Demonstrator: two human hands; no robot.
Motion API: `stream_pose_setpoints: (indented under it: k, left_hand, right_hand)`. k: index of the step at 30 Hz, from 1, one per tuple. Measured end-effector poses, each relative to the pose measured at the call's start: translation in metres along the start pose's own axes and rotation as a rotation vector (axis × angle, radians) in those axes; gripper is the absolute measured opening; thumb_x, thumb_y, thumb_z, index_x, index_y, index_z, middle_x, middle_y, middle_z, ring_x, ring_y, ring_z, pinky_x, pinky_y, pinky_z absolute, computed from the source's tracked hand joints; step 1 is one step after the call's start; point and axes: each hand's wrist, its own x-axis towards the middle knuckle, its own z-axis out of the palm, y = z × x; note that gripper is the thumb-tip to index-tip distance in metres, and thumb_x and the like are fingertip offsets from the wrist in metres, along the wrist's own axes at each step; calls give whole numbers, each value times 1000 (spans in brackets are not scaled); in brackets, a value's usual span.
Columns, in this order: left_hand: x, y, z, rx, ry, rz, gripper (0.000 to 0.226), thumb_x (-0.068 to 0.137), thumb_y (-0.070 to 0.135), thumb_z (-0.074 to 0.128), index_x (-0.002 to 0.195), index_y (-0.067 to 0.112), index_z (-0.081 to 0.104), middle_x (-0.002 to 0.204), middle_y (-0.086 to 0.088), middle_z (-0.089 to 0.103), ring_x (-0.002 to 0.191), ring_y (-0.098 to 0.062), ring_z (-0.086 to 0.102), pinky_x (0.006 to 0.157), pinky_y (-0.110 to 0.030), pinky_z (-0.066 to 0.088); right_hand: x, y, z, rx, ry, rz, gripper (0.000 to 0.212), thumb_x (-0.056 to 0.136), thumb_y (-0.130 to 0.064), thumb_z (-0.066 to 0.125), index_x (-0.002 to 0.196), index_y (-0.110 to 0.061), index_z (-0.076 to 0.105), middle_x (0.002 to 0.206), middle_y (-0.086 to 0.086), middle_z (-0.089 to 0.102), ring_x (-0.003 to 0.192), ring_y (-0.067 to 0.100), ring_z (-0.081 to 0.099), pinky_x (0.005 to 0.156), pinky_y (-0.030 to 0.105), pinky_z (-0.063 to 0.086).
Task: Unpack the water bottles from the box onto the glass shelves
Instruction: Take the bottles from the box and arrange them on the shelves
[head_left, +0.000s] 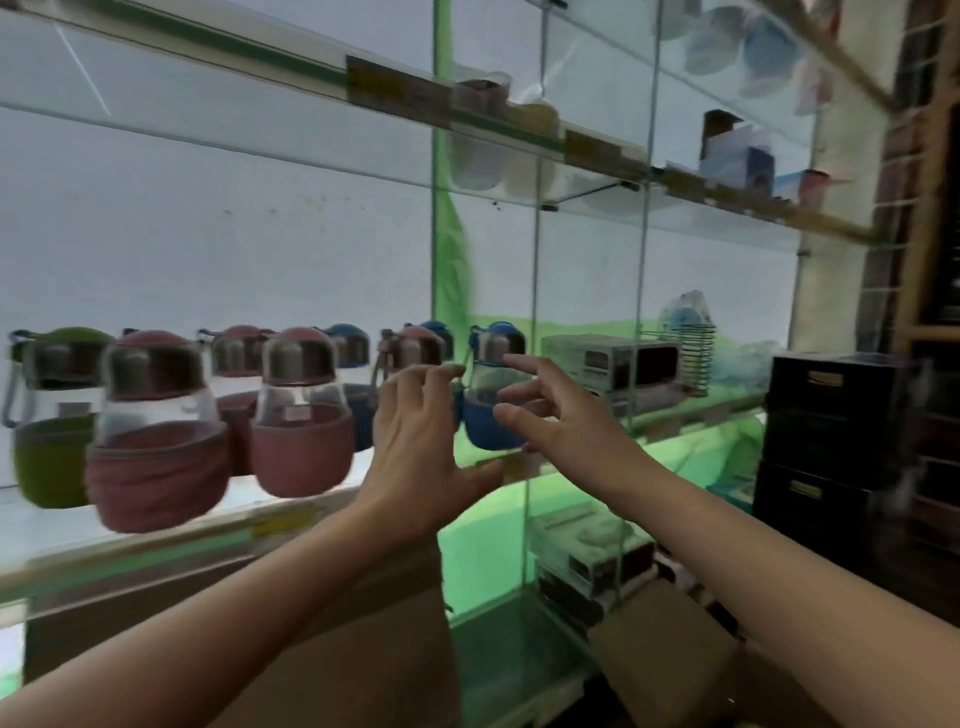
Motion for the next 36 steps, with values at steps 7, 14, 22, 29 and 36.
stream_pose_setpoints:
  k: [7,14,22,29,36]
  left_hand:
    - [-7,59,105,-97,-181,-19,83,72,39,73,139,22,26,134,-1,27,130,-19,20,111,-33,23]
    - [-27,111,206,-146,-361,-36,88,70,44,71,141,22,24,135,-4,29,131,-19,21,108,-32,25]
    - [-75,144,317,-273,-620,-125,85,75,38,74,141,21,23,135,-1,24,132,-23,32,111,-40,34]
    - [-114,136,383,-231,-899,-183,85,75,34,74,140,21,21,119,1,24,128,-27,35,106,-34,36]
    - [-142,120,416,-145,-1158,-249,99,72,34,78,145,22,11,136,-7,24,133,-28,32,110,-38,35]
  right_hand:
    - [-45,79,-66,-55,42,147,49,86,-25,63,132,-26,44,117,-8,62,99,4,60,89,34,52]
    - [-95,164,-130,-67,50,301,53,89,-28,62,136,-25,39,122,-8,58,105,6,57,85,19,45]
    - [-162,276,-157,-117,37,456,46,88,-28,63,130,-27,46,111,-8,60,101,7,57,87,24,48]
    - [-206,357,-144,-142,-71,588,47,87,-24,64,130,-25,47,117,-8,58,108,6,55,86,18,43]
    - [-243,411,-117,-178,-247,664,51,87,-26,64,134,-26,43,127,-4,53,113,8,51,90,22,43]
